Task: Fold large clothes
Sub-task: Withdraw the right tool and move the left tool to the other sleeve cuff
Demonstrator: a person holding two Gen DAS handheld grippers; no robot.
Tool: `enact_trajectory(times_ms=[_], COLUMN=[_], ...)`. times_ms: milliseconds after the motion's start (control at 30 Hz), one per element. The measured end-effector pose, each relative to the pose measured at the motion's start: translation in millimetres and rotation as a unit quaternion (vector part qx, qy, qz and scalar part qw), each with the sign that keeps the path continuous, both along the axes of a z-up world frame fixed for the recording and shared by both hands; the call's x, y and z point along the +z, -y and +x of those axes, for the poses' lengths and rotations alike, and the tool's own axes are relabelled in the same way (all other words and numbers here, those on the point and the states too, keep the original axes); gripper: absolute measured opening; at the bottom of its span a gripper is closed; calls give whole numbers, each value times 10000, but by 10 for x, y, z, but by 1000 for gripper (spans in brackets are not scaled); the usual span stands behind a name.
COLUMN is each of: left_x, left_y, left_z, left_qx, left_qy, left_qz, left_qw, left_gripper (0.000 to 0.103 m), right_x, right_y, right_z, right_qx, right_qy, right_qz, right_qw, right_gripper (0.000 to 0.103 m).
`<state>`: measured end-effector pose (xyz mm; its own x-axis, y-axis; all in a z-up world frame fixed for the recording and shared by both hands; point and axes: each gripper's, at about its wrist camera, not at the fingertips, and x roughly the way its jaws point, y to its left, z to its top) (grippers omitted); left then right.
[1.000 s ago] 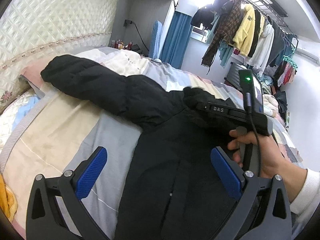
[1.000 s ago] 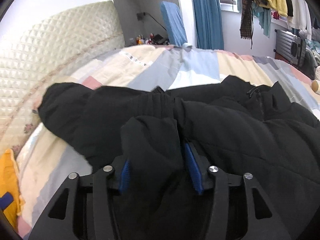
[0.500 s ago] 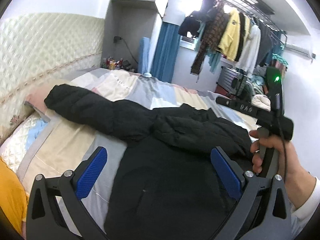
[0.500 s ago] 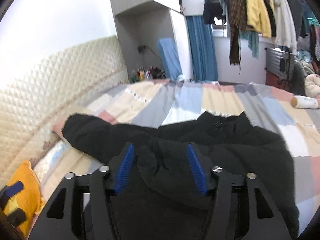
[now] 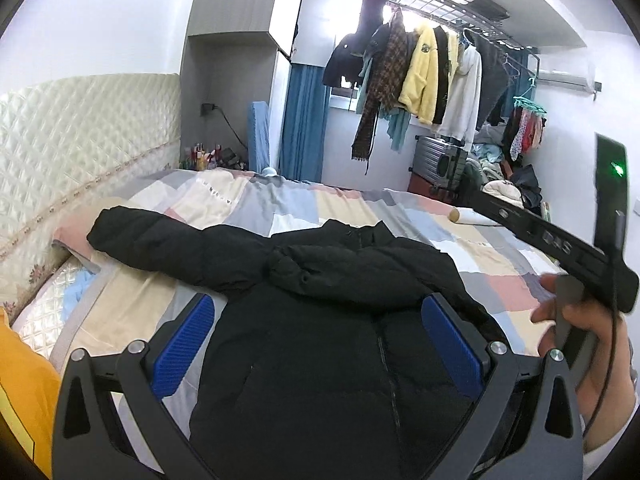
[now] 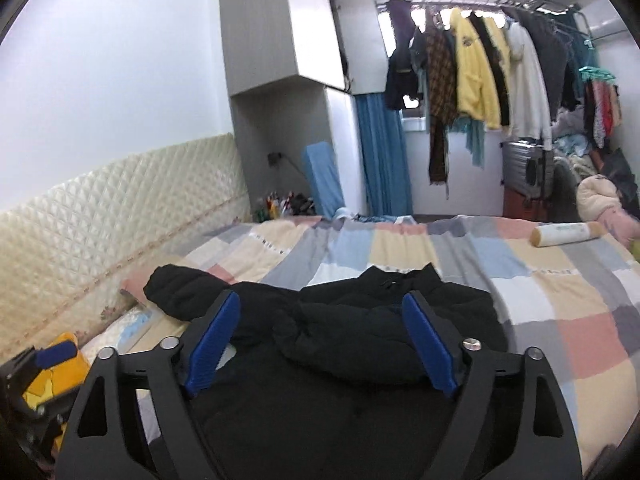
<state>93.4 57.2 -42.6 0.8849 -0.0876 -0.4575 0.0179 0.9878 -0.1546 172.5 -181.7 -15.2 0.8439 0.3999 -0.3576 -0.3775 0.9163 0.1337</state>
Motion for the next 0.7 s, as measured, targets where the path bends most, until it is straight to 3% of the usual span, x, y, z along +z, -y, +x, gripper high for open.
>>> enact_trajectory(times_ms=[267, 700], left_x=[-18, -372], left_y=[170, 268], left_z=[-143, -215], left_qx=[-59, 162], left_qy=[92, -3], left_qz=[-20, -236], left_qw=[9999, 9996], left_gripper=[103, 103], right_x=[-158, -497], right_y=[251, 505], right_z=[-488, -933], right_qx=[-131, -223], right_qy=[52, -12], right_qz=[74, -67], right_qw=[9999, 9997], right_gripper=[103, 103])
